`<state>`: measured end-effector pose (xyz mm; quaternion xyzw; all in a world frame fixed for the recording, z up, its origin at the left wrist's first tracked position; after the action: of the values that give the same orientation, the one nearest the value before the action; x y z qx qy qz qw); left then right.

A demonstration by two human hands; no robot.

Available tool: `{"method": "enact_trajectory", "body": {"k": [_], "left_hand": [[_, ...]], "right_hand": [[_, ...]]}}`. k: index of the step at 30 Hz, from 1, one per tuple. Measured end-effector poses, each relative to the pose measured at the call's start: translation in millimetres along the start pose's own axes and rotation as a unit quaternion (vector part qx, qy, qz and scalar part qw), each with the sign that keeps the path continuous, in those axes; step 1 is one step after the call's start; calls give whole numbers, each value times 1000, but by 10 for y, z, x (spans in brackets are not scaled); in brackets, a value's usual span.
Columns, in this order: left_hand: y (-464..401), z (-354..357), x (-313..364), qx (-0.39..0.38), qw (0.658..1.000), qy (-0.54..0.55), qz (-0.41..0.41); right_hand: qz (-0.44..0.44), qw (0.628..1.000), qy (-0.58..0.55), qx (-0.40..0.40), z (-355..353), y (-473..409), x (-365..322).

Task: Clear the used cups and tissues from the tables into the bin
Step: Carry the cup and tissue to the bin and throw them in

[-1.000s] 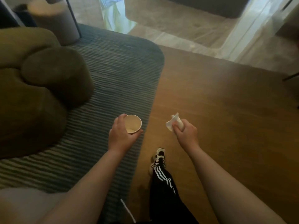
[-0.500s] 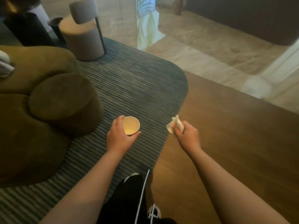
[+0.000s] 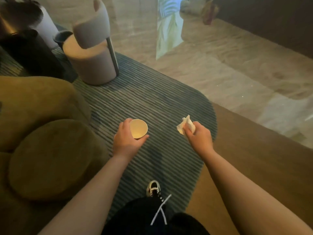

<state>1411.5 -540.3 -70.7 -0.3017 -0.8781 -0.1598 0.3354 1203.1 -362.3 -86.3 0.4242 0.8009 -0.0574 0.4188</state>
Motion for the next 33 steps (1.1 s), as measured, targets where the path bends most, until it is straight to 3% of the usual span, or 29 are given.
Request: {"method": "enact_trajectory", "body": {"k": [12, 23, 33], "left_hand": [[-3567, 118, 528, 43, 999, -3, 23], [-7239, 36, 913, 95, 995, -7, -35], [-9830, -427, 519, 168, 982, -15, -80]], "right_hand": [[-25, 1000, 16, -5, -387, -3508, -813], [-77, 991, 66, -84, -772, -7502, -1909], [-103, 984, 78, -119, -398, -10174, -2984]]}}
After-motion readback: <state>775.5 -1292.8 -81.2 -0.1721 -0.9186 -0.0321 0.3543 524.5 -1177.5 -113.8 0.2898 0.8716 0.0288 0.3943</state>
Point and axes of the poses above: each hand's wrist, its own y-axis away from the middle knuckle, its own z-axis out of the palm, x = y × z, the point moved 6 cm from there along -y, towards the middle knuckle, and after that the axes turned 7 degrees about -x, right-handed, at the moved point
